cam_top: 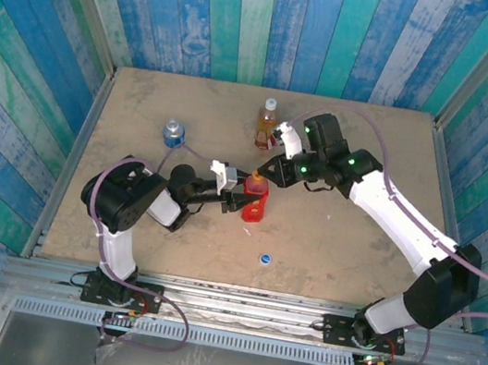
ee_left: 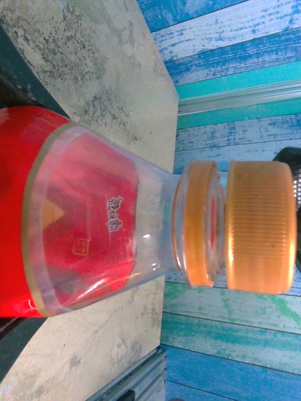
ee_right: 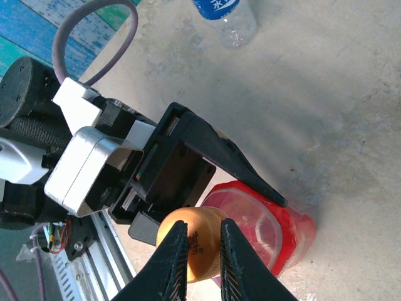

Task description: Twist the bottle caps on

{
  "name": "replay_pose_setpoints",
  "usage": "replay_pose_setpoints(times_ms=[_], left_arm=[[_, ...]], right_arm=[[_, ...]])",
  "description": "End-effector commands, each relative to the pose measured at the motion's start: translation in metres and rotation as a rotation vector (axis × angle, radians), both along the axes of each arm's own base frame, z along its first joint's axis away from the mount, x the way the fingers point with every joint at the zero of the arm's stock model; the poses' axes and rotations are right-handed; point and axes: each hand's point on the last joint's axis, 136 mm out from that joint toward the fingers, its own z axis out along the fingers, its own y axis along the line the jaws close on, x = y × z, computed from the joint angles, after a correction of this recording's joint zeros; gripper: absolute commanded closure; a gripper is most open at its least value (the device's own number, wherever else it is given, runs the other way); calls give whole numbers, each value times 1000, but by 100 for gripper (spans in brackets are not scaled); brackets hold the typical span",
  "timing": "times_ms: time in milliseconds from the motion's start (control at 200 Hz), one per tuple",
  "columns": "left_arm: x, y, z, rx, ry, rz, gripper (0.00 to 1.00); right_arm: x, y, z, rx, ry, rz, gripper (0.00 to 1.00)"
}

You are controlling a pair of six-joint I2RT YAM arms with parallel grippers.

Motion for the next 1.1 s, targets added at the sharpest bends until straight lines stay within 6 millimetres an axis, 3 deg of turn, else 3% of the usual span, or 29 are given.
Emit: replay_pose_setpoints(times_ms=[0,145,340,536,656,816,921,1096], left_arm=[[8,3,-26,55,98,49,45],[9,3,-25,53,96,55,45],[7,4,-21,46,83,56,45],[-8,4,-11,33,24,2,44],[-25,2,0,24,-8,-88,44],[-42,-6,8,46,-17,-187,44],[-48,-10,5,90,-14,-221,43],[-51,-11,8,94,-26,-228,44]], right_arm=[[-45,1,-13,-23,86,104,84],[-61,1,-11,-23,85,137,84],[-59,1,1,-17,21,146,76],[-47,-13,19,-87,-225,186,45],[-79,-23,12,-134,-468,541,35],[-78,-23,28,-137,-700,681,34],[-76,-16,37,-114,-722,735,38],[-70,-12,30,-117,-697,798,45]])
